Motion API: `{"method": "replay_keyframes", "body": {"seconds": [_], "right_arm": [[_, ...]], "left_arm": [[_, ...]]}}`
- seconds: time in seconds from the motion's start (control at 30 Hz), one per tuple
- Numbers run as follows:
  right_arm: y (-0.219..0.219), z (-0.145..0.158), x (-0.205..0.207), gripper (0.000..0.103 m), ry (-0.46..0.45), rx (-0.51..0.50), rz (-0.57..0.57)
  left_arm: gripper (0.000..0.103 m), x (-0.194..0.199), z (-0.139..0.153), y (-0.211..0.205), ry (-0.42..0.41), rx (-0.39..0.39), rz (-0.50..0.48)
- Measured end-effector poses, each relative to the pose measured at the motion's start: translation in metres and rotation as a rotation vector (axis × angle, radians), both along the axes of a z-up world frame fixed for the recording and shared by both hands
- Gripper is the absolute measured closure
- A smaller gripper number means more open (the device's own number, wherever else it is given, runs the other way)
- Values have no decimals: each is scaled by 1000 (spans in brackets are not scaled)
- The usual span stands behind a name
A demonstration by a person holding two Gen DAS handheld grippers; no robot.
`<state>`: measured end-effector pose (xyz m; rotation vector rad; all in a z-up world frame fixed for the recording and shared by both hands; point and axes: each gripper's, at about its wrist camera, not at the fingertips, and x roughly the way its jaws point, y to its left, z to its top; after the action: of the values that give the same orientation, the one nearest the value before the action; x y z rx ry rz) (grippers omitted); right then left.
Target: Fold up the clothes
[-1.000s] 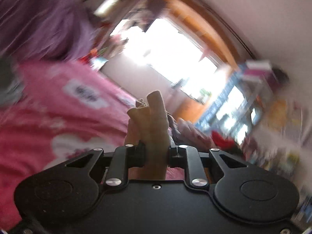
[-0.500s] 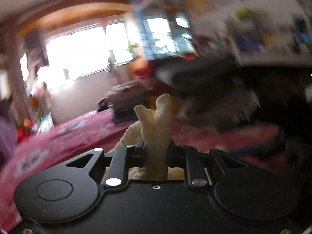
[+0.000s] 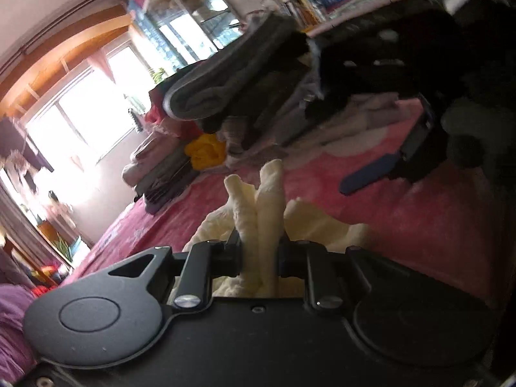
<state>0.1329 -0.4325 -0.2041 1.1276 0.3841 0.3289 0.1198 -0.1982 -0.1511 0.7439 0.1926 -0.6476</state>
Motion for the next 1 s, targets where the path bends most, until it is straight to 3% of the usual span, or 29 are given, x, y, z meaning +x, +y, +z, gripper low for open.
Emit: {"method": "replay_keyframes", "body": {"seconds": [0.13, 0.2, 0.27, 0.33, 0.4, 0.57, 0.63, 0.77, 0.83, 0.93, 1.0], "right_arm": [[-2, 2, 1, 27, 1, -20, -24], [-3, 4, 0, 27, -1, -47, -47], [-1, 11, -3, 30, -31, -125, -76], [8, 26, -4, 49, -105, -223, -54], [23, 38, -3, 50, -140, -330, -31], [51, 52, 5, 53, -198, -426, 4], [61, 60, 5, 53, -234, -488, 25], [94, 73, 8, 53, -300, -643, 97], [110, 74, 8, 53, -322, -721, 139], [133, 71, 11, 53, -337, -847, 192], [143, 62, 17, 53, -247, -954, 226]], "left_arm": [[84, -6, -9, -6, -1, 50, -29], [72, -9, -14, -8, -1, 75, -43], [66, -11, -18, -11, -1, 96, -55], [61, -12, -14, -6, 8, 76, -57], [55, -15, -6, 4, 37, 45, -84], [52, -23, 30, 47, 149, -113, -167], [52, -15, 48, 76, 172, -232, -98], [52, 20, 58, 134, 174, -428, 169], [52, 39, 49, 154, 200, -458, 245], [52, 57, 39, 156, 236, -457, 248], [52, 69, 33, 154, 282, -465, 245]]}}
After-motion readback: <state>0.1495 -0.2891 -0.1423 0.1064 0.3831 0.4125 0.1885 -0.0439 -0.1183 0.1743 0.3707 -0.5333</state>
